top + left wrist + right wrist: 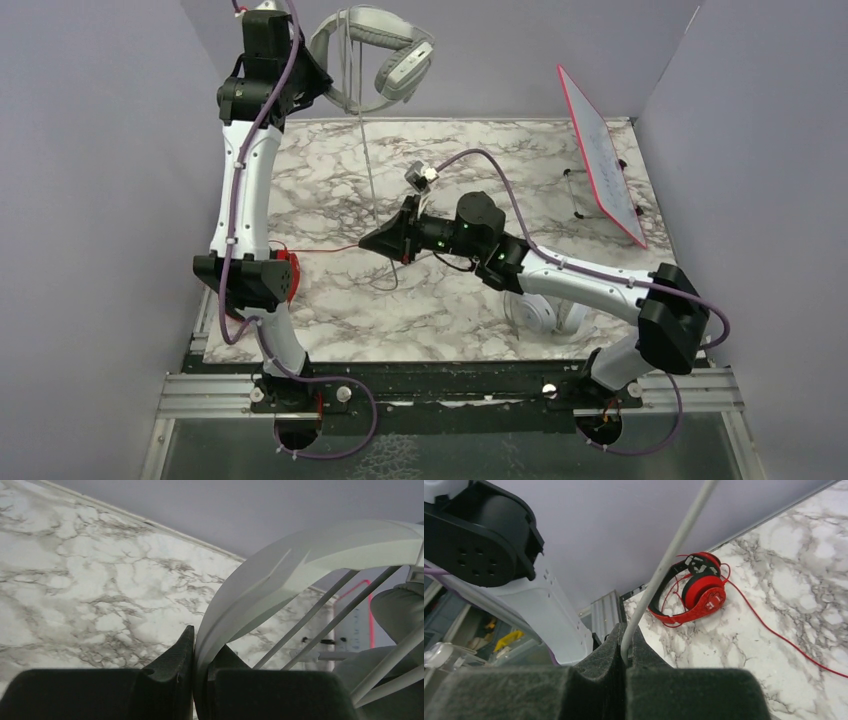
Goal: Wrap the headphones
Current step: Wrap the headphones cable around the headphones.
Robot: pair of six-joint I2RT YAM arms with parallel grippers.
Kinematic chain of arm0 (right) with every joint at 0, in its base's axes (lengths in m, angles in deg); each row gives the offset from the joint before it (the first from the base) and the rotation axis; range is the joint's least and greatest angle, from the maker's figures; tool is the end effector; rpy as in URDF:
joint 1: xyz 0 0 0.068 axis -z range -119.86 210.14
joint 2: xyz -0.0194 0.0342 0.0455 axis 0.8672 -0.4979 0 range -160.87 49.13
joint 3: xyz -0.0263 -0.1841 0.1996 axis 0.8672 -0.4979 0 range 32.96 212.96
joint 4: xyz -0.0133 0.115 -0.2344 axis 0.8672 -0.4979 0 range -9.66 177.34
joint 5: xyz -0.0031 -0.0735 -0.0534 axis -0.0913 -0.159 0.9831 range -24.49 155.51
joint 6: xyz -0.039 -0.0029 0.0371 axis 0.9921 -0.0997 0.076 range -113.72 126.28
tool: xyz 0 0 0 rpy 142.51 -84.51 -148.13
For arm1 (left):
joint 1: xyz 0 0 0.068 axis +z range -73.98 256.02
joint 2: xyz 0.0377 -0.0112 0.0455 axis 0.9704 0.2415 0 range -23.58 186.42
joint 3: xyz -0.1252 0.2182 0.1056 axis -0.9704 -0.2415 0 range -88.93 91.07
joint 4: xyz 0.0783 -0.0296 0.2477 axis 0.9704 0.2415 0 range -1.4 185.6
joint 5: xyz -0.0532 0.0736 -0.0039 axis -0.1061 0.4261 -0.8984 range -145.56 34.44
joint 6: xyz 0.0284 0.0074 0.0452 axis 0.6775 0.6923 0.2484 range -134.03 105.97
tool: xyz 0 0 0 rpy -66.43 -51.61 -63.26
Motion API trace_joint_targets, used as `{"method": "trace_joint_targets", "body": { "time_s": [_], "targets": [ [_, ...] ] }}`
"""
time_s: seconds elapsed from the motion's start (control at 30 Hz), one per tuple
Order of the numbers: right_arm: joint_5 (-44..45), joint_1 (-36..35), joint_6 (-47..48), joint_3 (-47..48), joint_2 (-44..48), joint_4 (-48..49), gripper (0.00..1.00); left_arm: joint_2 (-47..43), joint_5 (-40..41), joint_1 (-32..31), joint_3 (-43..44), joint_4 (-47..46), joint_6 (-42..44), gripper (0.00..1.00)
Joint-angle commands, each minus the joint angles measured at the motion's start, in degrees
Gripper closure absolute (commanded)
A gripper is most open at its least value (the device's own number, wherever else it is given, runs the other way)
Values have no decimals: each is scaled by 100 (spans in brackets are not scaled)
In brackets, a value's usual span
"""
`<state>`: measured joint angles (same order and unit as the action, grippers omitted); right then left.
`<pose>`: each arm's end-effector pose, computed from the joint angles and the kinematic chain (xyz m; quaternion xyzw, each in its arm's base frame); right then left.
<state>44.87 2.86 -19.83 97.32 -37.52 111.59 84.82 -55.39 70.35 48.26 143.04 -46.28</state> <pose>0.1848 0.3106 0.3433 -0.3078 0.6240 0.5636 0.4454 0.3860 -0.0382 0.4872 -0.1953 0.8236 -0.1718 0.5040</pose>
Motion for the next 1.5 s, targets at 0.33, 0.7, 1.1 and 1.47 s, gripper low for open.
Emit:
{"method": "trace_joint_targets", "body": {
  "time_s": [0.33,0.7,1.1,1.47],
  "targets": [
    [-2151,1303,-1144,-588,-1452,2064,100,-2312,-3210,71,-1934,-2462,-1822,100],
    [-2433,2875,-107,289,-2349,940,96,-4140,-3980,-787,-3884,-2782,-1034,100],
    [-2941,3609,2169,2068,-2438,-2162,88,-5008,-1298,-1629,-4318,-323,2813,100],
    [-255,3609,2230,1671,-1540,-1499,97,-5075,-363,-2053,-4626,-22,4313,100]
  ]
}}
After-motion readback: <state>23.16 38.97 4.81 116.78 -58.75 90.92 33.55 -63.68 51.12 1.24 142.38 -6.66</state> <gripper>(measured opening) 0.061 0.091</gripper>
